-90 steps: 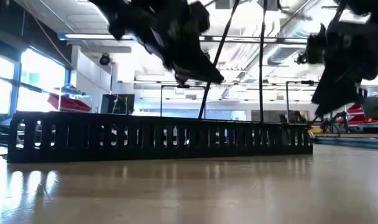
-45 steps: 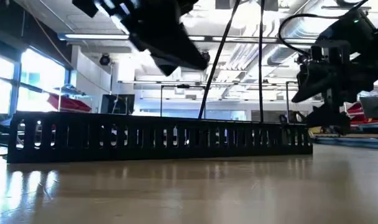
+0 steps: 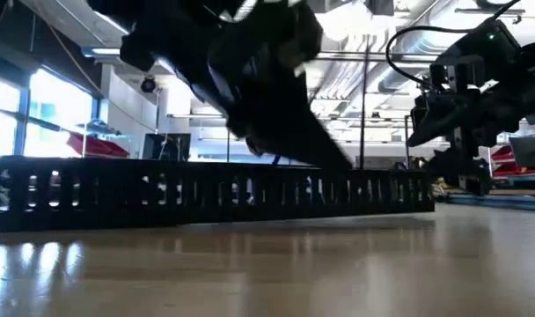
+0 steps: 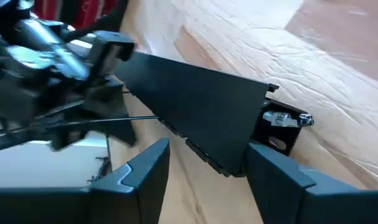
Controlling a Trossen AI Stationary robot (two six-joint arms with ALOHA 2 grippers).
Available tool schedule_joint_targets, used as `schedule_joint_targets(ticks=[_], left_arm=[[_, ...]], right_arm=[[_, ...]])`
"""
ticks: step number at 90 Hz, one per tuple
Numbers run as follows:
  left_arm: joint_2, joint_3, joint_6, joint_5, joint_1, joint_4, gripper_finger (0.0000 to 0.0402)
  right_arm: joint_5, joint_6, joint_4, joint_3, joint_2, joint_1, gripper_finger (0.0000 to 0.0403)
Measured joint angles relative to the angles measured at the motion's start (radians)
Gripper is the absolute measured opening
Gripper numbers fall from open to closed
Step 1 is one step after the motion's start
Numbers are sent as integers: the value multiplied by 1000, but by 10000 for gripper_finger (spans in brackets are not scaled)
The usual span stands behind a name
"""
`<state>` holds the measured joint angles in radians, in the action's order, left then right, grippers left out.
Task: Ziptie cables
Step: Close the black cable duct
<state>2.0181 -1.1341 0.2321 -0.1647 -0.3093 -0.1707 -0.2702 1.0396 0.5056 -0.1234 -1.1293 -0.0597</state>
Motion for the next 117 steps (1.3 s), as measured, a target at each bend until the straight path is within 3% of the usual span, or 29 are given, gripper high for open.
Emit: schedule_joint_targets(ticks=[19,33,48,68,82,101,117], left_arm=[[-30,-23,-40,-148,-6,308,0],[-72,-37,-85,-155,-33,445,0],[-74,-37,-119,-99,-71,429,0],[-62,-23,-158,-115,-74,263,0],[-29,-22,-197,-151,-54,204,0],[-1,-23,-200,-259,-36,199,0],[-1,-23,-173,-330,-29,220,0]], right_arm=[[-12,10,38,0,-64,38,92],[80,29,71,0,-84,85,50],[119,30,109,-1,-94,112,83],[158,54,170,-1,-179,97,183],[145,80,314,-2,-272,75,215],[127,82,355,-57,-387,64,189],[96,84,353,-119,-415,65,96]])
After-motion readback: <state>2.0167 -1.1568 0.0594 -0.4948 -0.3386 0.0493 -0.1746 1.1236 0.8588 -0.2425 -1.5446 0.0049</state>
